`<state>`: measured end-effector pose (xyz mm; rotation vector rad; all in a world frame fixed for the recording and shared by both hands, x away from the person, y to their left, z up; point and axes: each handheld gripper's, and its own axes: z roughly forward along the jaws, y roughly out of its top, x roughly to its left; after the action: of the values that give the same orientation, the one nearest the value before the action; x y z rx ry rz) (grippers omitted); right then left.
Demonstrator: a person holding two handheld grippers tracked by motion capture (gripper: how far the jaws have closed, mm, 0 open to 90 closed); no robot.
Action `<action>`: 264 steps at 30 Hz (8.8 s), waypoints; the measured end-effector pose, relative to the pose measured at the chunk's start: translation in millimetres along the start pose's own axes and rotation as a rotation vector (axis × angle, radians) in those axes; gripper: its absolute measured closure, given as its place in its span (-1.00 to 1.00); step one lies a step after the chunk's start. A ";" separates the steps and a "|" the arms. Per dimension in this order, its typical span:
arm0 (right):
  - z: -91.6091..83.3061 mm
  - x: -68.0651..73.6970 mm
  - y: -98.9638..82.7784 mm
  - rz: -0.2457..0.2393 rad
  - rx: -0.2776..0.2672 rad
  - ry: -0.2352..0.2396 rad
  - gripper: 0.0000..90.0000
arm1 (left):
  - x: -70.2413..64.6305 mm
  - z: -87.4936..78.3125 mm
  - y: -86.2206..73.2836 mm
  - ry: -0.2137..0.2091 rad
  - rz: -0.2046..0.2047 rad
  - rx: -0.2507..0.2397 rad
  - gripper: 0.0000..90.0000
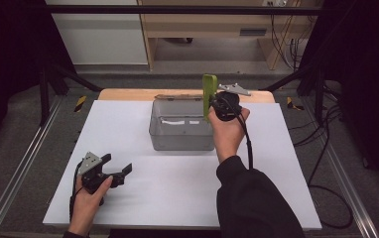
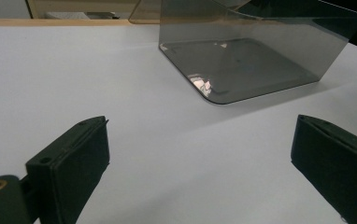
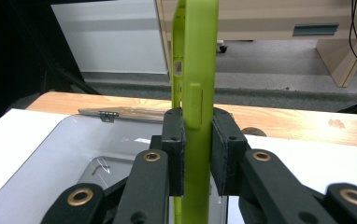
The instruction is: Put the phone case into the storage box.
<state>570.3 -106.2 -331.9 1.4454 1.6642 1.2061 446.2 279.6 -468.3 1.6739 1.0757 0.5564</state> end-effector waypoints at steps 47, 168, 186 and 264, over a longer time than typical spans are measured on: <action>4.4 5.8 -22.1 -0.030 -0.024 -0.085 0.72 | -0.2 0.5 -0.2 -0.004 0.002 0.007 -0.91; 25.8 4.6 -48.2 -0.052 0.159 -0.138 0.72 | -5.6 -17.8 5.8 -0.031 0.101 -0.170 -0.94; 29.2 6.3 -51.6 -0.061 0.177 -0.142 0.72 | -6.1 -16.3 5.8 -0.038 0.106 -0.161 -0.94; 37.4 6.8 -67.4 -0.047 0.200 -0.122 0.72 | -7.4 -13.9 5.8 -0.051 0.112 -0.152 -0.94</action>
<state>574.7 -89.7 -407.4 1.5566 1.7637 0.9275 434.0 279.8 -456.8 1.6131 0.8845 0.6480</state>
